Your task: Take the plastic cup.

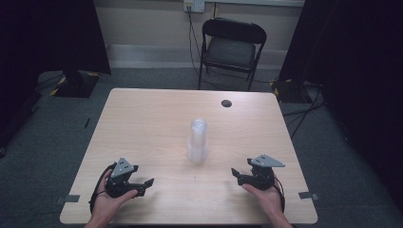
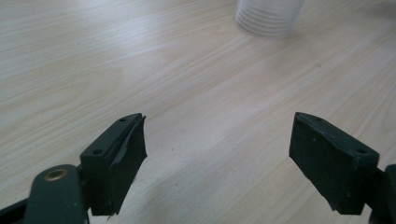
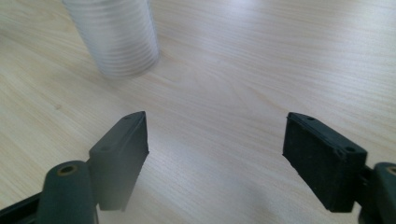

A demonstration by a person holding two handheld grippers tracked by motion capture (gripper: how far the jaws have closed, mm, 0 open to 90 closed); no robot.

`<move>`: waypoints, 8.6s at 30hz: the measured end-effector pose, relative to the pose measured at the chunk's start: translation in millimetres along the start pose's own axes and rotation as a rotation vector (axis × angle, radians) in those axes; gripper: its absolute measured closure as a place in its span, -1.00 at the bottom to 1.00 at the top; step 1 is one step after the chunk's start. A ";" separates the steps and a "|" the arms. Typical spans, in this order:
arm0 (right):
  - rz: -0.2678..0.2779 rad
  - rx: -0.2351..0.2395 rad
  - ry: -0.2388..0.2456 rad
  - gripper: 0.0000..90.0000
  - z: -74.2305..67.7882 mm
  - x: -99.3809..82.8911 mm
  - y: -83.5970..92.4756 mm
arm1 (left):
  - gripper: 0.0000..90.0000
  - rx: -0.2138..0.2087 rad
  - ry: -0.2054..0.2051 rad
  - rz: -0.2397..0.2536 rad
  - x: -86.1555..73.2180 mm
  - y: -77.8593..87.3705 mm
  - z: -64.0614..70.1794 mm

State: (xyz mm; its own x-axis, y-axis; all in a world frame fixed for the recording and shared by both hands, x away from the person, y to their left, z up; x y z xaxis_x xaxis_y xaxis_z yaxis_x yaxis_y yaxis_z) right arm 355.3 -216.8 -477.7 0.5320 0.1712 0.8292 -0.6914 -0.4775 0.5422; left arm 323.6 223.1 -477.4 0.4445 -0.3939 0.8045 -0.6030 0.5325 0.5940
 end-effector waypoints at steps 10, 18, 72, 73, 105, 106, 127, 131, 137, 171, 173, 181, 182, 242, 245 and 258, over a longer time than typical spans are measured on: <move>-0.004 0.036 0.001 -0.31 5.0 3.1 5.2 | -0.59 0.000 0.011 -0.007 1.7 -4.1 -0.7; -0.024 0.079 0.000 -0.14 1.8 11.2 12.7 | -0.59 0.010 0.002 -0.013 2.4 -4.4 1.2; 0.136 0.306 0.104 -0.59 -54.9 115.4 -26.0 | -0.56 -0.001 -0.025 -0.006 2.3 -0.1 3.8; 0.142 0.304 0.108 -0.60 -55.6 117.5 -26.9 | -0.56 -0.002 -0.024 -0.005 2.1 -0.1 4.0; 0.108 0.337 0.131 -0.52 -72.6 126.0 -86.5 | -0.57 0.001 -0.032 -0.006 1.4 0.2 3.3; 0.105 0.335 0.131 -0.52 -72.5 124.9 -87.6 | -0.57 0.002 -0.031 -0.006 1.2 -0.3 3.5; 0.103 0.319 0.156 -0.37 -75.4 110.7 -97.1 | -0.56 0.005 -0.024 -0.017 0.3 -0.7 2.5; 0.111 0.318 0.161 -0.34 -75.7 111.3 -96.1 | -0.57 0.006 -0.023 -0.019 0.1 -0.9 2.4; 0.126 0.312 0.168 -0.33 -76.0 112.7 -94.6 | -0.57 0.002 -0.022 -0.019 -0.2 -1.3 2.0; 0.198 0.350 0.138 -0.30 -74.9 138.8 -76.1 | -0.56 0.008 -0.021 -0.020 -0.5 -0.4 0.9; 0.195 0.353 0.139 -0.30 -74.6 141.0 -74.7 | -0.56 0.009 -0.025 -0.020 -0.5 -0.8 0.6; 0.220 0.354 0.136 -0.30 -75.5 149.2 -70.0 | -0.57 0.007 -0.015 -0.023 -0.7 -1.3 1.2; 0.219 0.352 0.137 -0.30 -75.7 150.2 -69.3 | -0.57 0.006 -0.011 -0.022 -0.8 -1.4 0.7; 0.290 0.361 0.022 -0.22 -53.1 175.0 -13.3 | -0.58 0.032 0.007 -0.002 0.8 1.2 -1.4; 0.271 0.356 0.022 -0.21 -48.1 170.5 -7.0 | -0.56 0.028 0.004 0.000 1.7 0.2 0.0; 0.265 0.340 -0.002 -0.21 -33.7 152.4 7.2 | -0.53 0.014 -0.009 0.018 5.5 0.1 2.8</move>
State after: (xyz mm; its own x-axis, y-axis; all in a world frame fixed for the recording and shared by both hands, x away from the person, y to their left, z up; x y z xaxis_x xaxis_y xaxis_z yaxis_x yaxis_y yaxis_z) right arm 414.9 -165.1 -342.9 0.3589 0.0035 0.9334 -0.6041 -0.7614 0.2352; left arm 324.1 218.9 -472.9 0.4277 -0.3917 0.8147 -0.6200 0.5288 0.5797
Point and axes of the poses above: each handheld gripper's, and its own axes: y roughly backward along the jaws, x roughly out of its top, z roughly to its right, the point moved 1 cm from there along -y, roughly forward along the jaws, and after that the axes turned 6 degrees about -y, right-handed, at the moved point
